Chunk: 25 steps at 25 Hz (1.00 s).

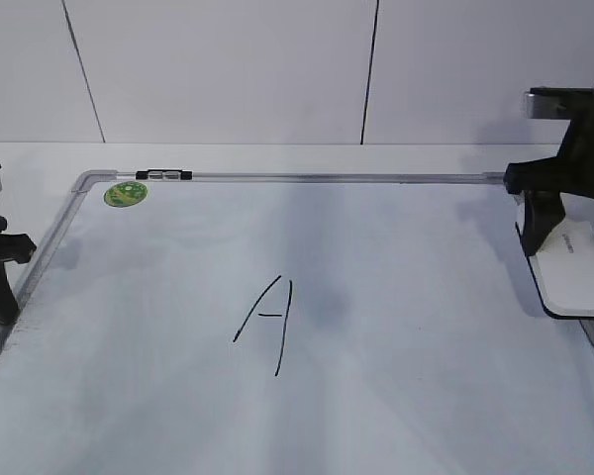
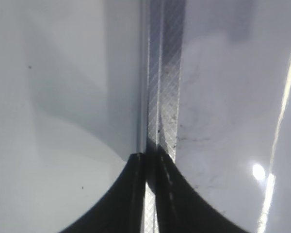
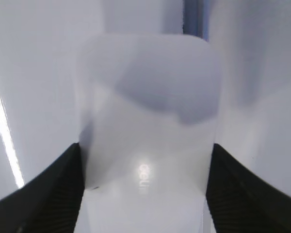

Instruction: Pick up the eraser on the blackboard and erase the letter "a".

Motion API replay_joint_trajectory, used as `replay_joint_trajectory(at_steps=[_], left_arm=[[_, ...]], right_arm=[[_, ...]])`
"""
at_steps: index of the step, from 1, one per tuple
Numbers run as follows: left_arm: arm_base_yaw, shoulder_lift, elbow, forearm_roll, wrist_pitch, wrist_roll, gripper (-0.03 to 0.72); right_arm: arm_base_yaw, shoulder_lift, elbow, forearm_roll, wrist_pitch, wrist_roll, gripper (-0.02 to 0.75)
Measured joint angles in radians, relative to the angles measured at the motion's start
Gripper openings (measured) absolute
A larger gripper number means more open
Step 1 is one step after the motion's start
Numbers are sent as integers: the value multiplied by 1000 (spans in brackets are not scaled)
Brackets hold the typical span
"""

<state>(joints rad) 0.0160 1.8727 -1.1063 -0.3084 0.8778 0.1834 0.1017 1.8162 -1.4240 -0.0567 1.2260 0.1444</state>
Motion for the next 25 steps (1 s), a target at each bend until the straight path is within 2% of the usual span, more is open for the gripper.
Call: replay_joint_trajectory(at_steps=[18, 25], left_arm=[[0, 0, 0, 0, -1, 2, 34], [0, 0, 0, 0, -1, 2, 34]], right_arm=[[-5, 104, 0, 8, -7, -17, 525], [-5, 113, 0, -45, -7, -18, 525]])
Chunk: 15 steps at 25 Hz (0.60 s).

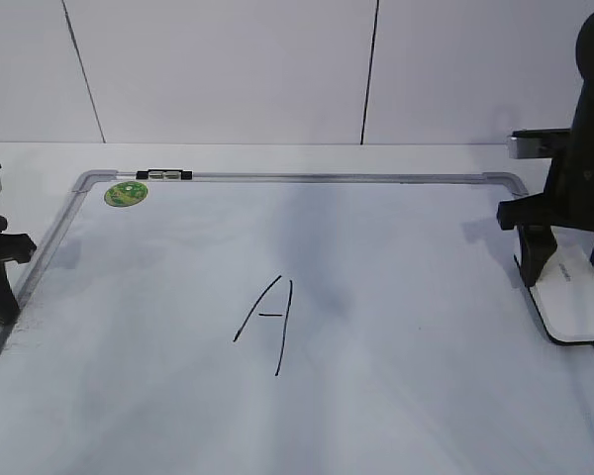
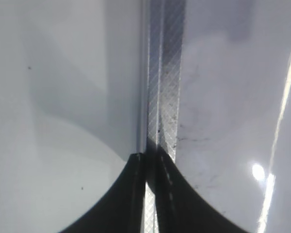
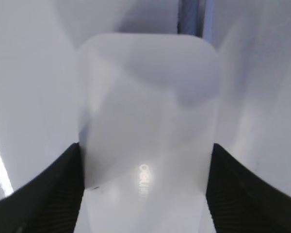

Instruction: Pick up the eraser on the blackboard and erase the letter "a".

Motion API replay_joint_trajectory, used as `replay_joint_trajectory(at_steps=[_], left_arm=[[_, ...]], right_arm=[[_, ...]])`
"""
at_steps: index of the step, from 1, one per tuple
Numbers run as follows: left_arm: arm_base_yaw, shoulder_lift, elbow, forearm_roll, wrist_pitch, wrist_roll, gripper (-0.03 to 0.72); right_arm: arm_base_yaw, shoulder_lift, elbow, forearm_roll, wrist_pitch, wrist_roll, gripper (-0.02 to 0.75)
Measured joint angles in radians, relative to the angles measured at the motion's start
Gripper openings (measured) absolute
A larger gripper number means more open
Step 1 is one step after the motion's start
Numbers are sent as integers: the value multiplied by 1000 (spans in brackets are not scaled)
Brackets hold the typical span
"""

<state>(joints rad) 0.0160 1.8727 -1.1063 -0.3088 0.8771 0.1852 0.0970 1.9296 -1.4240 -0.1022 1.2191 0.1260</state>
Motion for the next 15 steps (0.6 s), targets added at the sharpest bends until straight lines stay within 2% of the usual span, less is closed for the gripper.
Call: replay_joint_trajectory(at_steps=[15], left_arm=[[0, 0, 0, -3, 0, 0, 34]], right_arm=[[0, 0, 0, 9, -4, -3, 525]])
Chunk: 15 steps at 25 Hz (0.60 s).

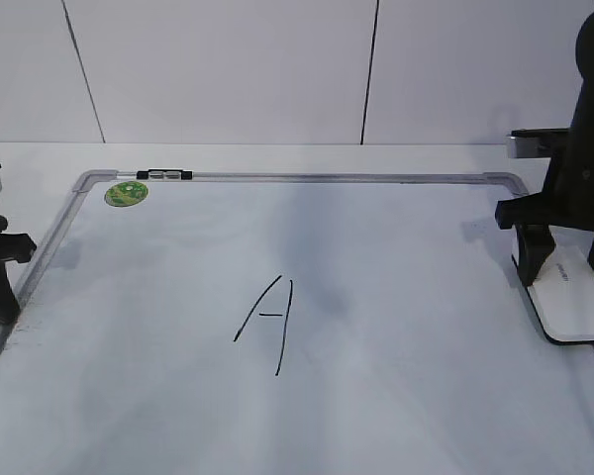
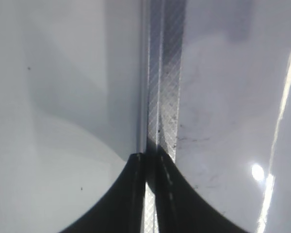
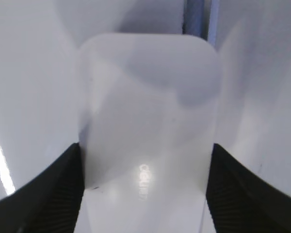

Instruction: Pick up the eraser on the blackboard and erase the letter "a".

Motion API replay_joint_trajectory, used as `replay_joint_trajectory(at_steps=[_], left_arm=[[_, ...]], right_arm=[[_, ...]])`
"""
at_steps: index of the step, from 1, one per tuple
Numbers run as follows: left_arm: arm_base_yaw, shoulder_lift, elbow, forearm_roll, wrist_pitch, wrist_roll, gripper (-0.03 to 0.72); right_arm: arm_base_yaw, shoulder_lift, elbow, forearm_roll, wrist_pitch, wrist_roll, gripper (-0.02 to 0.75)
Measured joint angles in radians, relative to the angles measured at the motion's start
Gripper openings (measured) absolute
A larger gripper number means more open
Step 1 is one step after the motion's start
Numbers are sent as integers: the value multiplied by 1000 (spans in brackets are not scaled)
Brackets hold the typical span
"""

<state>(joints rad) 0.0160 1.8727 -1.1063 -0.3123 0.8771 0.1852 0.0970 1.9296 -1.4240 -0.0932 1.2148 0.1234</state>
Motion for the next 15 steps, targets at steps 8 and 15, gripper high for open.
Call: replay_joint_trajectory(at_steps=[8, 15], left_arm=[[0, 0, 0, 0, 0, 0, 34], [0, 0, 0, -2, -2, 0, 34]], right_arm=[[0, 3, 0, 14, -2, 0, 525], [0, 24, 0, 32, -2, 0, 525]])
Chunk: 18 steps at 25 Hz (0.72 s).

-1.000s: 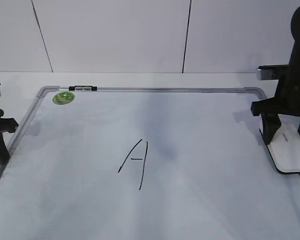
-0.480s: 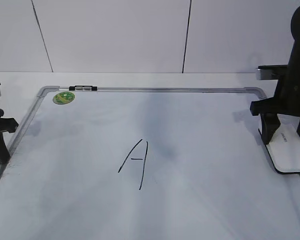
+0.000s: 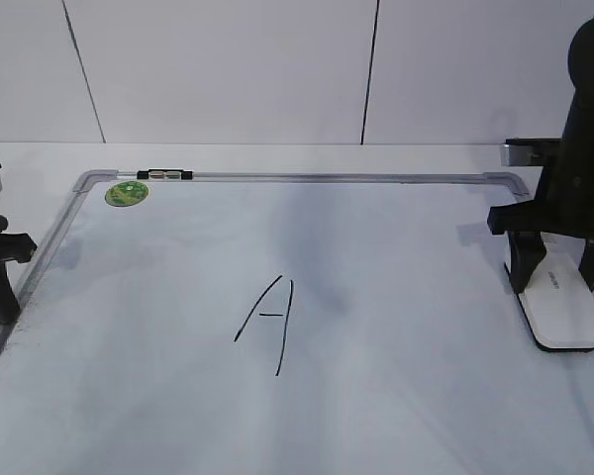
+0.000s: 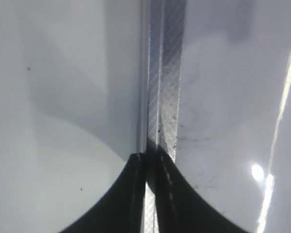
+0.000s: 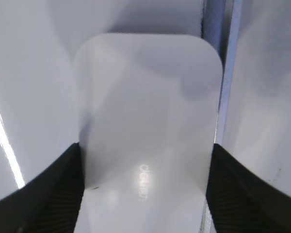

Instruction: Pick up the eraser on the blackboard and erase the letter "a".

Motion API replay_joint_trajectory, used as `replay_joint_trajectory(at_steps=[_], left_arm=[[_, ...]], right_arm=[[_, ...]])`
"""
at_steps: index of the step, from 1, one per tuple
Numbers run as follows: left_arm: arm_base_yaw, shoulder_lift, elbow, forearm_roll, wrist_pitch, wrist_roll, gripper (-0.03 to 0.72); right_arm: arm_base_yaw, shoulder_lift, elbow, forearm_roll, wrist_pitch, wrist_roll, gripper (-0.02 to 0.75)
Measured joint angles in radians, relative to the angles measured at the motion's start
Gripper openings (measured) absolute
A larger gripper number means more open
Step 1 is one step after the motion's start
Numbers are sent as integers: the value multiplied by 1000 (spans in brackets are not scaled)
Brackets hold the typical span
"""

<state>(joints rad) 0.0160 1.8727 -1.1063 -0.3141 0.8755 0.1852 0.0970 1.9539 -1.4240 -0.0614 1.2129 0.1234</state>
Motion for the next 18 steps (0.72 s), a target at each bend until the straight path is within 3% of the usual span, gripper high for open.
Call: replay_joint_trajectory(at_steps=[18], left_arm=[[0, 0, 0, 0, 0, 0, 34]], right_arm=[[0, 23, -9, 0, 3, -13, 541]])
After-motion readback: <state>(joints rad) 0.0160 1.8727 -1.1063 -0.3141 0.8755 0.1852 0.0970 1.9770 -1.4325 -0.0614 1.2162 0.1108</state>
